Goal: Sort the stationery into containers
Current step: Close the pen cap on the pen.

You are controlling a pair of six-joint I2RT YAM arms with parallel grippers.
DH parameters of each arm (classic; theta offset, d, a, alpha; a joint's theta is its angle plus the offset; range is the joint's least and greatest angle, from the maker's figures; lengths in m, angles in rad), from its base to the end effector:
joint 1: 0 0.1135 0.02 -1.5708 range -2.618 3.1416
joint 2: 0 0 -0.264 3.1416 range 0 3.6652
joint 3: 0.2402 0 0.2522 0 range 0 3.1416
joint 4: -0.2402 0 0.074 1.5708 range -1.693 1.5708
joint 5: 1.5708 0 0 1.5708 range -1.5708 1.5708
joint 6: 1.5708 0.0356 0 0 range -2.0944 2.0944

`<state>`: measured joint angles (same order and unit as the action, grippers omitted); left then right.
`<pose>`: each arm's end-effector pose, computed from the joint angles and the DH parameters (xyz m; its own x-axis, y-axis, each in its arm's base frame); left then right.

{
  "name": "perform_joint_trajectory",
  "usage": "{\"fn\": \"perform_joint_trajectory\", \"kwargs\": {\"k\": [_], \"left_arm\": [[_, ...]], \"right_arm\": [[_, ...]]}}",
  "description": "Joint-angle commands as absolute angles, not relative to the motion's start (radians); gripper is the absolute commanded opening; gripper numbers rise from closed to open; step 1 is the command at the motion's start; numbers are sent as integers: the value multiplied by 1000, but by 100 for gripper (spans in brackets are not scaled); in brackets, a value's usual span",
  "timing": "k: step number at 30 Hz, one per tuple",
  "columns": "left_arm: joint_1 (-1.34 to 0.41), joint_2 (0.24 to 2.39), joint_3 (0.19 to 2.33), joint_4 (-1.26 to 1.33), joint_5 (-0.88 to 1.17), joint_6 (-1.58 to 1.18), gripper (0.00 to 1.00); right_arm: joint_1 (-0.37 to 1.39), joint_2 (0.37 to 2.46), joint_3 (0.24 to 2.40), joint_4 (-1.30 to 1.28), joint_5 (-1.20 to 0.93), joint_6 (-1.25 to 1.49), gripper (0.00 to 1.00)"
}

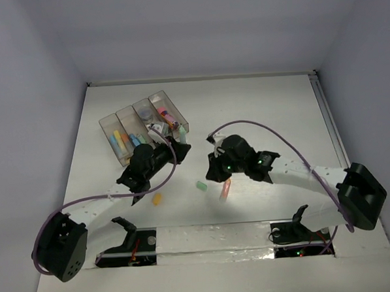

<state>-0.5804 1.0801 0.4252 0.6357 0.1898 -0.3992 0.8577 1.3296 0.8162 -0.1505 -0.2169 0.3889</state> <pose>0.1931 -0.1347 0.2426 -0.2854 -0.2693 -0.9198 0.6353 0.6654 -0.3919 0.1809 0.2209 0.2348 -0.6951 -0.2376 -0.6785 -0.6332 0.6492 0.4213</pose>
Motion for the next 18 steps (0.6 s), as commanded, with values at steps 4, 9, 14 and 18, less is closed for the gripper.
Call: {"fn": "perform_joint_trajectory", "kwargs": {"k": [4, 9, 14, 18], "left_arm": [[-574, 1031, 407, 641, 146, -382, 0], [-574, 1029, 402, 635, 141, -379, 0], [-574, 1025, 402, 634, 150, -382, 0], [-574, 1026, 402, 634, 156, -382, 0]], "right_arm": [[1011, 1495, 816, -80, -236, 508, 30], [1022, 1586, 792, 7, -189, 574, 50], [1022, 1649, 792, 48, -112, 610, 51], [1022, 1667, 782, 74, -43, 632, 54]]}}
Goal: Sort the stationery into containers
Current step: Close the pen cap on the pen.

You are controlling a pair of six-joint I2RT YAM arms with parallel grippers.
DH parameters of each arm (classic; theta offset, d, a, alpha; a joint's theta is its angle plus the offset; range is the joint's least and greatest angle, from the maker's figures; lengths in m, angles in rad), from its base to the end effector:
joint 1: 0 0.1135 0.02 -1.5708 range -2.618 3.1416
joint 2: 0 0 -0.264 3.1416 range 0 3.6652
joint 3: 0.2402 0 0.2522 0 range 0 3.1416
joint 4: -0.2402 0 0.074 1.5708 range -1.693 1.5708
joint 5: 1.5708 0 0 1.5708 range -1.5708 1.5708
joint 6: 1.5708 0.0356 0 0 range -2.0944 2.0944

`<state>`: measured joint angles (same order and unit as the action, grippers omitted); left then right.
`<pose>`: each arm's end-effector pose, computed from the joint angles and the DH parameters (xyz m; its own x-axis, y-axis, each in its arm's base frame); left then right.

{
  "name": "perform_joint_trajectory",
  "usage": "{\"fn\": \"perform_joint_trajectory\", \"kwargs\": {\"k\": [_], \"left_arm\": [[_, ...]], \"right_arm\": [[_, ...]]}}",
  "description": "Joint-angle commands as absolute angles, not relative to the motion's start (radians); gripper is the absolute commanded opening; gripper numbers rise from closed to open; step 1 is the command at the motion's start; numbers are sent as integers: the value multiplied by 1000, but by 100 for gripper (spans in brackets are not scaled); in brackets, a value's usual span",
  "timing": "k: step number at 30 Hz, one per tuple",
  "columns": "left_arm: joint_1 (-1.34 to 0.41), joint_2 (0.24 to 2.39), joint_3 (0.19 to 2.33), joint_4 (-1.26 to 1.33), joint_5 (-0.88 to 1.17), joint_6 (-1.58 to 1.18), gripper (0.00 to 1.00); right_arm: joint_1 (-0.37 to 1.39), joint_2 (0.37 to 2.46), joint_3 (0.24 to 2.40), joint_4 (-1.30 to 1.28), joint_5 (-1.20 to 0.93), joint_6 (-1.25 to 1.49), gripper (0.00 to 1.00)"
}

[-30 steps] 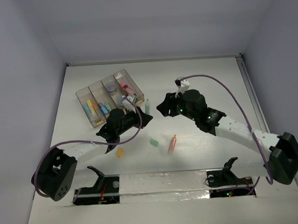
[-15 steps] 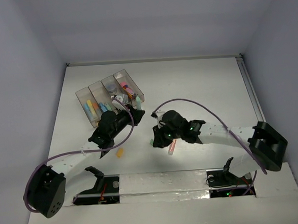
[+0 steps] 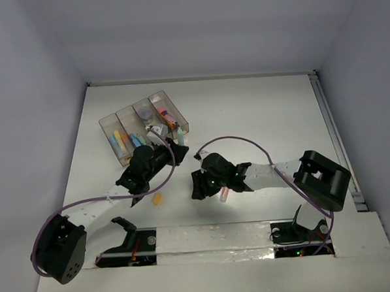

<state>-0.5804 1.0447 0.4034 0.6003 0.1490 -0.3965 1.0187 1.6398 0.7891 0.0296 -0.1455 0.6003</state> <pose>0.1884 -0.1298 0.2389 -0.2889 -0.2672 -0.9193 0.6014 0.6965 -0.3915 0.1631 0.2745 0.1524 -0.8219 -0.2686 -0.5023 -0.5211 0.7108 0.4725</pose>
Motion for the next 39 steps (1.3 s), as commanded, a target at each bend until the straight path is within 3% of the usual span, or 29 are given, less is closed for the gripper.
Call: {"fn": "perform_joint_trajectory", "kwargs": {"k": [1, 11, 22, 32, 39], "left_arm": [[-574, 1029, 402, 634, 156, -382, 0], [-574, 1023, 402, 632, 161, -383, 0], [-574, 1031, 403, 634, 167, -387, 0], [-574, 1029, 405, 624, 155, -383, 0], [-574, 1031, 407, 623, 153, -382, 0]], "right_arm": [[1022, 1667, 785, 71, -28, 632, 56], [1022, 1674, 847, -86, 132, 624, 74], [980, 1732, 902, -146, 186, 609, 80], [943, 1804, 962, -127, 202, 591, 81], [925, 1822, 986, -172, 239, 580, 64]]}}
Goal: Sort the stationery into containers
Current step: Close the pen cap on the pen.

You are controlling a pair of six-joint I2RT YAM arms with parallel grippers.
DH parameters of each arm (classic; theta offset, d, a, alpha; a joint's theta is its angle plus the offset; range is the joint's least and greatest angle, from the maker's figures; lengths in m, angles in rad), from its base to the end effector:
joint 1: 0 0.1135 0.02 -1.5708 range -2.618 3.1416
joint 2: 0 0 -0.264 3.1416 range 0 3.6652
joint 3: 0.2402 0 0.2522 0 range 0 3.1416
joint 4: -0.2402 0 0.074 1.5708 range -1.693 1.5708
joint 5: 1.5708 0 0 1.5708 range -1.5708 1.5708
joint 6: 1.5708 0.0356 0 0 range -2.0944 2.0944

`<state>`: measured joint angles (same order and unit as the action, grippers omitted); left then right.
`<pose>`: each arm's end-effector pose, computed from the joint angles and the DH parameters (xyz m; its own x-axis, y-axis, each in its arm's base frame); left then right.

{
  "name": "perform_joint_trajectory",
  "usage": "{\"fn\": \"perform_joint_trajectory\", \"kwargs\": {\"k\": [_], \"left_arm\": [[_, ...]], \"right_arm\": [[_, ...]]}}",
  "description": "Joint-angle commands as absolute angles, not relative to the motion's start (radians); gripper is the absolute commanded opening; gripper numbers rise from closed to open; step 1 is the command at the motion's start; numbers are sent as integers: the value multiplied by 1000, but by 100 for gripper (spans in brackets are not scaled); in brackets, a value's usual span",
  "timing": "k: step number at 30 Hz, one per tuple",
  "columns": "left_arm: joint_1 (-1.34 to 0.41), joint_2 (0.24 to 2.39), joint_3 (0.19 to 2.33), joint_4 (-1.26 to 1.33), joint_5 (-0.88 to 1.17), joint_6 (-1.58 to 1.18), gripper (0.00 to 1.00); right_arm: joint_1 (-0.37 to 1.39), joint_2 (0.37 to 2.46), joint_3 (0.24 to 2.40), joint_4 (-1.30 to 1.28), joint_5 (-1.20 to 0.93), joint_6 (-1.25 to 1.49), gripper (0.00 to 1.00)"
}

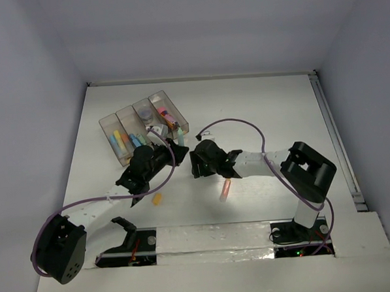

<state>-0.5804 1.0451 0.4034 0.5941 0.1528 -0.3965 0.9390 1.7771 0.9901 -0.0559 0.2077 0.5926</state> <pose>0.1883 -0.1300 0.2381 -0.2951 -0.2629 -0.9186 0.6018 0.6955 -0.3924 0.2197 0.2877 0.1595 -0.7615 -0.1151 -0.6379 -0.3415 0.9077 0.2439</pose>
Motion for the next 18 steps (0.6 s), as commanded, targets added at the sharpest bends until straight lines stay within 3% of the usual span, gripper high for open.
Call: {"fn": "perform_joint_trajectory", "kwargs": {"k": [1, 8, 18], "left_arm": [[-574, 1032, 407, 621, 153, -382, 0], [-574, 1029, 407, 621, 152, -382, 0], [-574, 1031, 408, 620, 150, -380, 0]], "right_arm": [[925, 1830, 989, -184, 245, 578, 64], [907, 1868, 1029, -221, 255, 565, 61], [907, 1882, 1060, -270, 244, 558, 38]]}}
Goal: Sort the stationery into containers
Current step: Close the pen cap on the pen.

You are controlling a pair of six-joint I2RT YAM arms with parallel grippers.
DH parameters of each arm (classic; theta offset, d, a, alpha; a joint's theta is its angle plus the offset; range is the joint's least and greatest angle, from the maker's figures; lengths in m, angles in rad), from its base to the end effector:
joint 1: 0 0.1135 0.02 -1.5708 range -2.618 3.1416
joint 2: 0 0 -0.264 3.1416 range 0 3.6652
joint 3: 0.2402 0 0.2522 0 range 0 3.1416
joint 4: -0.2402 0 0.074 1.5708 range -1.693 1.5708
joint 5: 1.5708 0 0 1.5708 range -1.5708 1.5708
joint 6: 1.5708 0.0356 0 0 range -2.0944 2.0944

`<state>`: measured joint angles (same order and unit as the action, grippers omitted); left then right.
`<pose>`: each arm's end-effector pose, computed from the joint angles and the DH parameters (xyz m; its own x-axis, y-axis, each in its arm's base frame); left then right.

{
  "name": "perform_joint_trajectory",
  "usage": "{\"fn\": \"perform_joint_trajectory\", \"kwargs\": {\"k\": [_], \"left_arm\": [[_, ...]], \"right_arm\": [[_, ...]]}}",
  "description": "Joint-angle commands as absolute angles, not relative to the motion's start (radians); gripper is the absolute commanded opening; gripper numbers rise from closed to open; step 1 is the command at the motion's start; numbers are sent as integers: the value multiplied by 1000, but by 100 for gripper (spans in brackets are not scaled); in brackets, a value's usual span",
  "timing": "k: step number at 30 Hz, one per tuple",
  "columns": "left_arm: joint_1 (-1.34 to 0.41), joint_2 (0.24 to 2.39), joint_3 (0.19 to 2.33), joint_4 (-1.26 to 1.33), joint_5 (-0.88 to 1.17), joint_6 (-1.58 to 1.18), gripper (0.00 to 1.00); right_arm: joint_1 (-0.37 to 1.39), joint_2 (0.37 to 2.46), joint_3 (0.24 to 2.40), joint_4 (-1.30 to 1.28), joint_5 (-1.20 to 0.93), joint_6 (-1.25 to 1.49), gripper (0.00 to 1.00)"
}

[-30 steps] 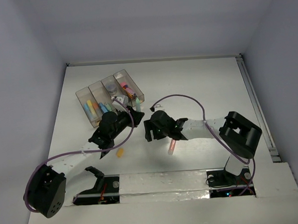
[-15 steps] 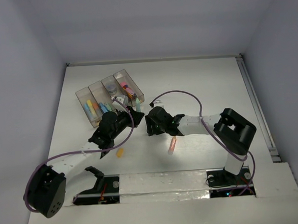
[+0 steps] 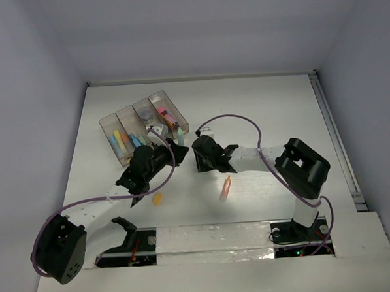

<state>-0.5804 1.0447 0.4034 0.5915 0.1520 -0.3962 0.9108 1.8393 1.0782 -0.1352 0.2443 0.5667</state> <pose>0.1883 -0.1299 0.2379 -0.2964 -0.2618 -0.9185 0.6007 0.6966 -0.3924 0.2377 0.2922 0.1578 -0.7658 -0.1371 -0.6283 -0.3115 0.9338 0.1759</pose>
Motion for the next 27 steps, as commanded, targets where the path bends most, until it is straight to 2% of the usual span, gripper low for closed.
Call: {"fn": "perform_joint_trajectory", "kwargs": {"k": [1, 6, 8, 17, 22, 27], "left_arm": [[-574, 1031, 408, 620, 150, -380, 0], [-574, 1042, 408, 623, 153, -380, 0], [-574, 1046, 410, 627, 156, -380, 0], [-574, 1086, 391, 735, 299, -422, 0], [-574, 1114, 364, 851, 440, -485, 0], [-574, 1189, 339, 1152, 665, -711, 0]], "right_arm": [[907, 1881, 1058, -275, 245, 558, 34], [907, 1865, 1052, -272, 264, 563, 6], [907, 1836, 1048, -256, 282, 565, 1], [838, 1534, 985, -148, 436, 545, 0], [726, 1326, 867, 105, 249, 546, 0], [698, 1207, 819, 317, 134, 512, 0]]}}
